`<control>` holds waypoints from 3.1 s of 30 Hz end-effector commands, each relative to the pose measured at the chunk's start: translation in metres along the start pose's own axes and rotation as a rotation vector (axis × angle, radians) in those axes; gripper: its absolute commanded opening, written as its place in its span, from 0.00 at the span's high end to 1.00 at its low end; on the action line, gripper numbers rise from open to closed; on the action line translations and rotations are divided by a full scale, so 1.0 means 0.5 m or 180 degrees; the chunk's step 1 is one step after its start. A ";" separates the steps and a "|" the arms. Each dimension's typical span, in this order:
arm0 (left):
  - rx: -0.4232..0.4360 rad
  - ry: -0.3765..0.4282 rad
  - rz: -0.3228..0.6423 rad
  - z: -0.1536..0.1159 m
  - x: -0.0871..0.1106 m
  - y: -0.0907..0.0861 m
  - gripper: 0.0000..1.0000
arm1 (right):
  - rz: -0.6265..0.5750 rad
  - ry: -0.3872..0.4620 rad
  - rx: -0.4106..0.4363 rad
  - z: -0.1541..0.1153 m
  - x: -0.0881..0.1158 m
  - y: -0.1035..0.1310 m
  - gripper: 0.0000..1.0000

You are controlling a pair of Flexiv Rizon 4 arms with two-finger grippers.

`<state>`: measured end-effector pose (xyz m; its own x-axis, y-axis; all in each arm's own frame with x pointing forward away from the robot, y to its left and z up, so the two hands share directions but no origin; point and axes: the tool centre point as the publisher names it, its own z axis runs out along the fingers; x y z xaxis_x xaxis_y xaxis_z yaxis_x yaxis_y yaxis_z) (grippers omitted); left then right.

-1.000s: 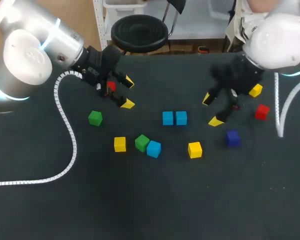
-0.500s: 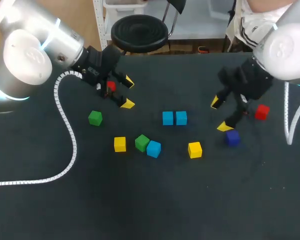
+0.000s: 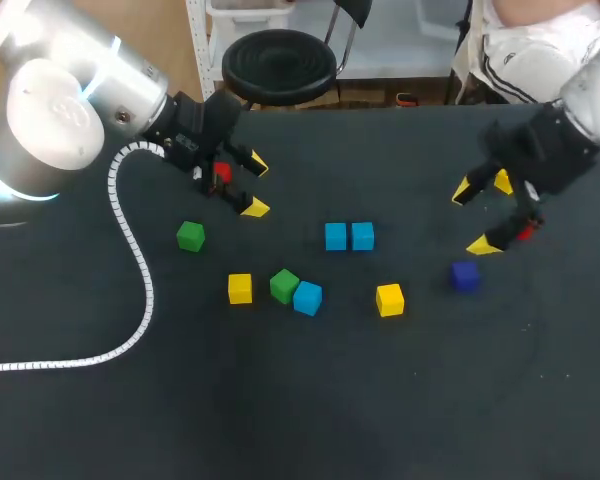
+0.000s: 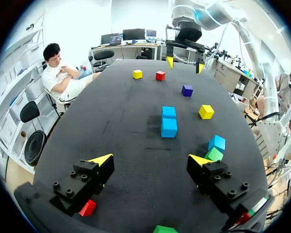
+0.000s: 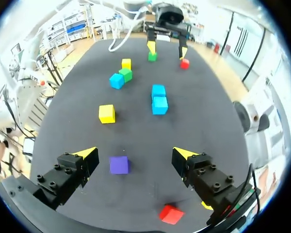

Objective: Place the blue cubes, place green cubes on the blue cubes, place the yellow cubes on the green cubes, then place the red cubes on the yellow cubes, and place purple cube on the red cubes.

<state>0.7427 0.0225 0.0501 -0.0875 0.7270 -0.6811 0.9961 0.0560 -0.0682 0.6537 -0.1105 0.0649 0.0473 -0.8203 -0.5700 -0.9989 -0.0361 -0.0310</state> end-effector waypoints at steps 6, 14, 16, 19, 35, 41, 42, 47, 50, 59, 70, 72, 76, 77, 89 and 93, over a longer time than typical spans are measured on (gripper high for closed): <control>0.0008 0.0001 0.0004 0.000 0.001 0.003 0.00 | -0.0383 -0.0313 -0.0340 0.008 0.006 -0.069 0.00; 0.0008 0.0001 0.0004 0.000 0.001 0.003 0.00 | -0.0216 -0.0395 -0.0209 0.008 -0.034 -0.102 0.00; 0.0008 0.0001 0.0004 0.000 0.001 0.003 0.00 | -0.0191 -0.0355 -0.0189 0.013 -0.048 -0.103 0.00; 0.0008 0.0001 0.0004 0.000 0.001 0.003 0.00 | -0.0198 -0.0207 -0.0290 0.025 -0.064 -0.105 0.00; 0.0008 0.0001 0.0004 0.000 0.001 0.003 0.00 | -0.0218 0.0180 -0.0490 0.031 -0.078 -0.094 0.00; 0.0008 0.0001 0.0004 0.000 0.001 0.003 0.00 | -0.0218 0.0180 -0.0490 0.031 -0.078 -0.094 0.00; 0.0008 0.0001 0.0004 0.000 0.001 0.003 0.00 | -0.0193 0.0119 -0.0465 0.037 -0.074 -0.096 0.00; 0.0008 0.0001 0.0004 0.000 0.001 0.003 0.00 | -0.0197 -0.0019 -0.0401 0.058 -0.073 -0.123 0.00; 0.0008 0.0001 0.0004 0.000 0.001 0.003 0.00 | -0.0237 -0.0102 -0.0379 0.060 -0.076 -0.141 0.00; 0.0008 0.0001 0.0004 0.000 0.001 0.003 0.00 | -0.0220 -0.0436 -0.0265 0.062 -0.064 -0.156 0.00; 0.0008 0.0001 0.0004 0.000 0.001 0.003 0.00 | -0.0325 -0.0421 -0.0421 0.067 -0.074 -0.151 0.00; 0.0008 0.0001 0.0004 0.000 0.001 0.003 0.00 | -0.0325 -0.0421 -0.0421 0.067 -0.074 -0.151 0.00; 0.0008 0.0001 0.0004 0.000 0.001 0.003 0.00 | -0.0325 -0.0421 -0.0421 0.067 -0.074 -0.151 0.00; 0.0008 0.0001 0.0004 0.000 0.001 0.003 0.00 | -0.0325 -0.0421 -0.0421 0.067 -0.074 -0.151 0.00; 0.0074 0.0398 0.0788 0.022 -0.054 -0.061 0.00 | -0.0325 -0.0421 -0.0421 0.067 -0.074 -0.151 0.00; 0.0273 0.0531 0.1256 0.029 -0.064 -0.096 0.00 | -0.0325 -0.0421 -0.0421 0.067 -0.074 -0.151 0.00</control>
<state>0.7072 -0.0109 0.0567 0.1519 0.7732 -0.6156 0.9868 -0.1542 0.0499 0.7276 -0.0583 0.0605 0.1390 -0.7281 -0.6713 -0.9804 -0.1966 0.0102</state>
